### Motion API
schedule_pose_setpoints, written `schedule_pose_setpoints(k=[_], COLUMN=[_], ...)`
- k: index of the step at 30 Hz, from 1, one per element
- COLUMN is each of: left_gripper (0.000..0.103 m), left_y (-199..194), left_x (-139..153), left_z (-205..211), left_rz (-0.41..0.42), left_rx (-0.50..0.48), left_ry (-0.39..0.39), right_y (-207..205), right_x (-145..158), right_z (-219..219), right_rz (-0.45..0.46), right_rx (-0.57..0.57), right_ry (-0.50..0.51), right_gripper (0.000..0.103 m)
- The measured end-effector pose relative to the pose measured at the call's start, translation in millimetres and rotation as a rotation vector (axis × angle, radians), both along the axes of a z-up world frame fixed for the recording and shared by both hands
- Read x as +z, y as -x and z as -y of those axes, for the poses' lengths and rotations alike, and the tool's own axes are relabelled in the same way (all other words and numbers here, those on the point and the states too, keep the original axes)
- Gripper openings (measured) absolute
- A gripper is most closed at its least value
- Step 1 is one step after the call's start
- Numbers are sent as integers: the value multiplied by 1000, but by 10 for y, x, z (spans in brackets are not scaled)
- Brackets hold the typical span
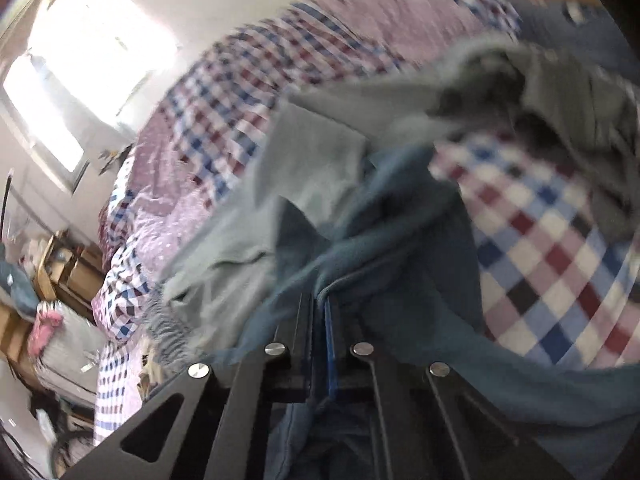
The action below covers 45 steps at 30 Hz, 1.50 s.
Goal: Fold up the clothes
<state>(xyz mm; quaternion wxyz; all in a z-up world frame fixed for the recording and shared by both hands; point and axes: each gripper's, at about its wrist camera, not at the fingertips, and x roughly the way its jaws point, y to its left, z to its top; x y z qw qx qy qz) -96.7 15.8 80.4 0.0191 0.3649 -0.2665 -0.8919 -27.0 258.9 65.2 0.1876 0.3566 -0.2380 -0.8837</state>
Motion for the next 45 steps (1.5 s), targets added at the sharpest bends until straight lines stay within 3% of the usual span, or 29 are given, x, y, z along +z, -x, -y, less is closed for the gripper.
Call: schedule_pose_setpoints(k=[6, 12, 22, 27, 33, 36, 38, 41, 45], left_gripper=[3, 3, 3, 3, 5, 28, 58, 69, 71], left_y=[-15, -72, -908, -1587, -2325, -2697, -2951, -3248, -3412], left_x=[644, 1287, 2008, 1740, 1043, 745, 628, 428, 202], left_z=[583, 1587, 3600, 4540, 5192, 5357, 5364, 5296, 5053], left_rz=[-117, -260, -538, -527, -429, -410, -435, -445, -385], left_rx=[117, 316, 782, 1084, 1356, 1365, 1342, 1302, 1200], left_ry=[-160, -290, -325, -364, -490, -622, -707, -832, -948], right_y=[-13, -11, 4, 0, 11, 15, 10, -1, -26], right_x=[10, 2, -20, -28, -57, -62, -63, -65, -55], right_z=[23, 14, 15, 51, 101, 136, 165, 214, 303], right_rz=[-4, 0, 7, 7, 13, 14, 12, 11, -2], right_rx=[5, 4, 7, 18, 26, 32, 38, 50, 69], right_ry=[-9, -10, -20, -39, -59, -70, -78, -95, -121], right_gripper=[72, 72, 72, 72, 72, 72, 72, 72, 72])
